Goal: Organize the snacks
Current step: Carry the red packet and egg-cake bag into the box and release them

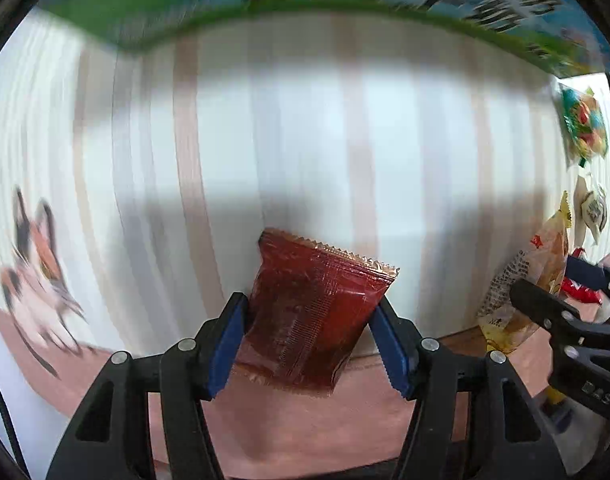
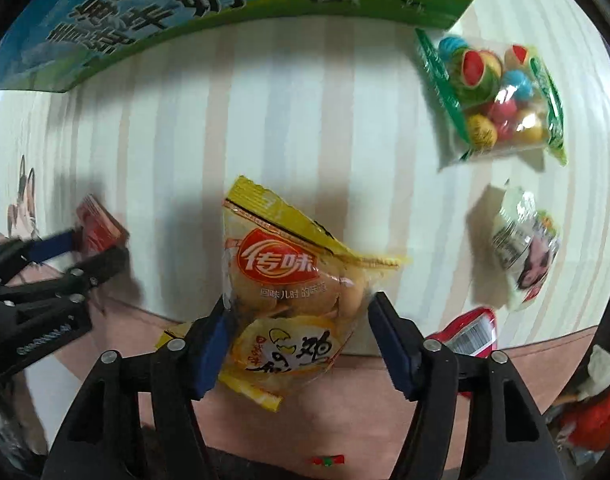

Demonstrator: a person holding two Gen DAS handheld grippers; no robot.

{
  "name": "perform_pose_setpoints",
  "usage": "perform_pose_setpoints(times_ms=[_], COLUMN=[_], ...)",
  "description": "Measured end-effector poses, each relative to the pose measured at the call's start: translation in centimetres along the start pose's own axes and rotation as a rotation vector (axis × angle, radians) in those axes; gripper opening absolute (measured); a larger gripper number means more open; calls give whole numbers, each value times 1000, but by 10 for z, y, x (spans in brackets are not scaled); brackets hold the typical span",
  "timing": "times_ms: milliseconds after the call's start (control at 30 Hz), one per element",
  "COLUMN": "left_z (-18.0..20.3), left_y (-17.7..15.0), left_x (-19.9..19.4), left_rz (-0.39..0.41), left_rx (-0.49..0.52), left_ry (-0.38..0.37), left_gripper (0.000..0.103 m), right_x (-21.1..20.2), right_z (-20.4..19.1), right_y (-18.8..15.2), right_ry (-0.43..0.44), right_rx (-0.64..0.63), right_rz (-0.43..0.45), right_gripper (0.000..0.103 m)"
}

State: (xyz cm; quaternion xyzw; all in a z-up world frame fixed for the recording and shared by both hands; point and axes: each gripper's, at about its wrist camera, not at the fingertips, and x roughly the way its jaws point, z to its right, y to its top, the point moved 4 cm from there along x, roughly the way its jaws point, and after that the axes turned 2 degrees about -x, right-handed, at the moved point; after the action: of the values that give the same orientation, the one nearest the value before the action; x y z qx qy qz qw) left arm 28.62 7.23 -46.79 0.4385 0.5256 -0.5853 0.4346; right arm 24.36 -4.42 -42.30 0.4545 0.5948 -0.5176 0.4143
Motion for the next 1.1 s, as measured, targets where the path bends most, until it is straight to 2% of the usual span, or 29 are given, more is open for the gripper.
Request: perform_pose_setpoints(times_ms=[33,67,133,200,233,400,467,500,600,667,833,1100], left_z=[-3,-21,-31,-30,-20,-3,15,20,23,21,16,18], left_y=[0,1,2,-9,-19,-14,-13,-17,-23,-33,-50,-57], left_x=[0,-2,-1,-1,0,-5,-5,-6,-6,-6,-31,-99], left_rz=[8,6,13,5,2,19,42,48,59,72,100,194], left_rx=[-9,-18,-34,-24,-17,30,49,56,52,49,32,16], left_ry=[3,0,-5,0,4,48,65,70,74,72,38,-49], left_gripper=[59,59,60,64,66,65,56,55,55,55,54,55], right_x=[1,0,-4,-3,-1,29,31,32,29,23,8,-28], right_z=[-1,0,5,10,12,11,0,-6,-24,-38,-41,-48], right_y=[-3,-5,-11,-16,-18,-23,-21,-20,-23,-25,-31,-45], right_ry=[35,87,194,233,221,180,111,82,-8,-16,15,136], right_rx=[35,84,201,261,284,373,340,325,278,260,243,210], right_rz=[1,10,45,65,67,11,39,47,113,127,144,195], right_gripper=[89,90,90,90,90,90,86,81,57,54,46,45])
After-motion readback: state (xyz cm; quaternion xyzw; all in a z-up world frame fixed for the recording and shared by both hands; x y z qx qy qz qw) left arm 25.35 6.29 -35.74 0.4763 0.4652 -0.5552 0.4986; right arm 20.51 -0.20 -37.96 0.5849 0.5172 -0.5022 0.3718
